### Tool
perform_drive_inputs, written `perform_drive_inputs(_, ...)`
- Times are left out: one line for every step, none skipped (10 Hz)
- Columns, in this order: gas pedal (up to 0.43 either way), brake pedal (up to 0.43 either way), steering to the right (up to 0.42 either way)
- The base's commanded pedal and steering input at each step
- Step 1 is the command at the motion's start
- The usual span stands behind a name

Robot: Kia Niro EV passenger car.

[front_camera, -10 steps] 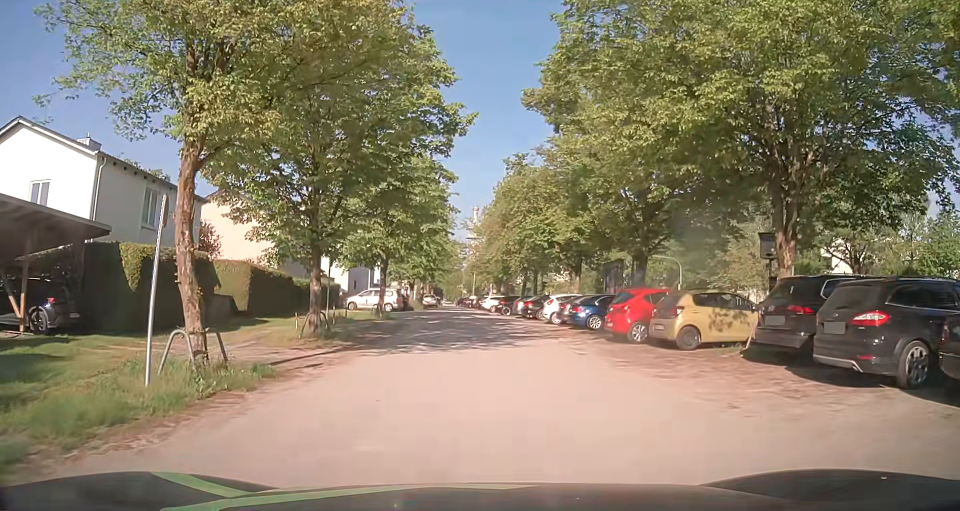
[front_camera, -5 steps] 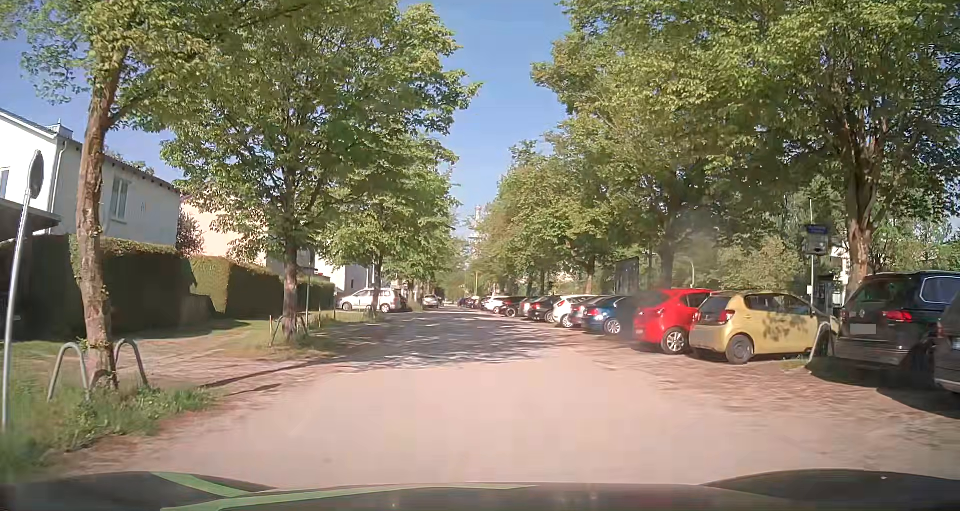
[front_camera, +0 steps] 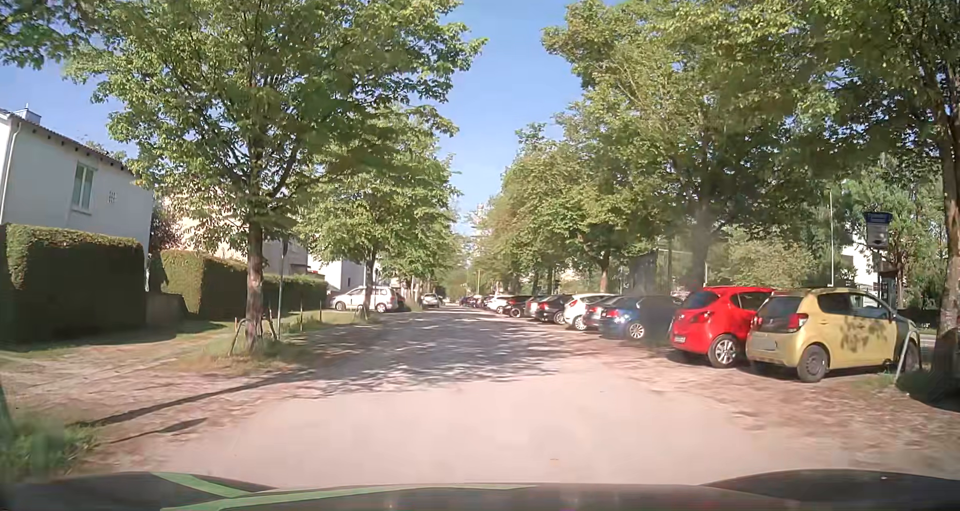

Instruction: Follow the waypoints while adhering to traffic rules and regulations

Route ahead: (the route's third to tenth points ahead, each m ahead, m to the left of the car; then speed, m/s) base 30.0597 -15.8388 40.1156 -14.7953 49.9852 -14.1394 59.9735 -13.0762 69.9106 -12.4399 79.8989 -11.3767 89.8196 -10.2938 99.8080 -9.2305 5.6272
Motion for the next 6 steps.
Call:
perform_drive_inputs(0.079, 0.000, -0.004)
perform_drive_inputs(0.079, 0.000, -0.004)
perform_drive_inputs(0.079, 0.000, -0.005)
perform_drive_inputs(0.079, 0.000, -0.004)
perform_drive_inputs(0.087, 0.000, -0.004)
perform_drive_inputs(0.087, 0.000, -0.004)
